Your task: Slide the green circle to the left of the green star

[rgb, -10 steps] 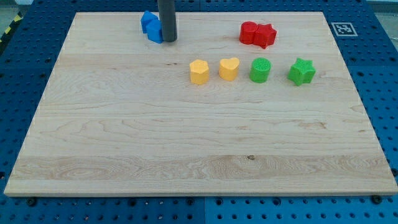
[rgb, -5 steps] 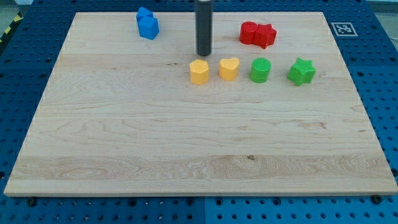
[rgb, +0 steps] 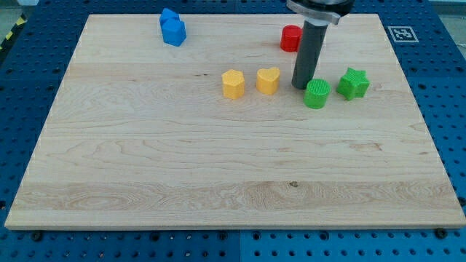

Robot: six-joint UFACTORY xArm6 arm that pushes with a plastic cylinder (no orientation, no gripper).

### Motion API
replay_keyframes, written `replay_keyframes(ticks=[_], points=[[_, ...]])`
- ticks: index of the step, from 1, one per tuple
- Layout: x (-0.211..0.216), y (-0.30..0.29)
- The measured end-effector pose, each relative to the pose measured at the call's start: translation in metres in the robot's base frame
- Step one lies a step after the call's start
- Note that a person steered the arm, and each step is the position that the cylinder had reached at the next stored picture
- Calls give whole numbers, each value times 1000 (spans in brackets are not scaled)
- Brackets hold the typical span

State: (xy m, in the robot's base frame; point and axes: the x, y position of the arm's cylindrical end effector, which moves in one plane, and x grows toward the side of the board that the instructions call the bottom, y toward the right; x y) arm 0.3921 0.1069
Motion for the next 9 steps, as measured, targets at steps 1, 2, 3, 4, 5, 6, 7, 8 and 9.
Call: replay_keyframes(ticks=[1, 2, 3, 4, 5, 6, 7, 8, 9], points=[[29, -1], [54, -1], [77, 0], [82, 8], [82, 12], [74, 25], [58, 47], [40, 57], [28, 40]])
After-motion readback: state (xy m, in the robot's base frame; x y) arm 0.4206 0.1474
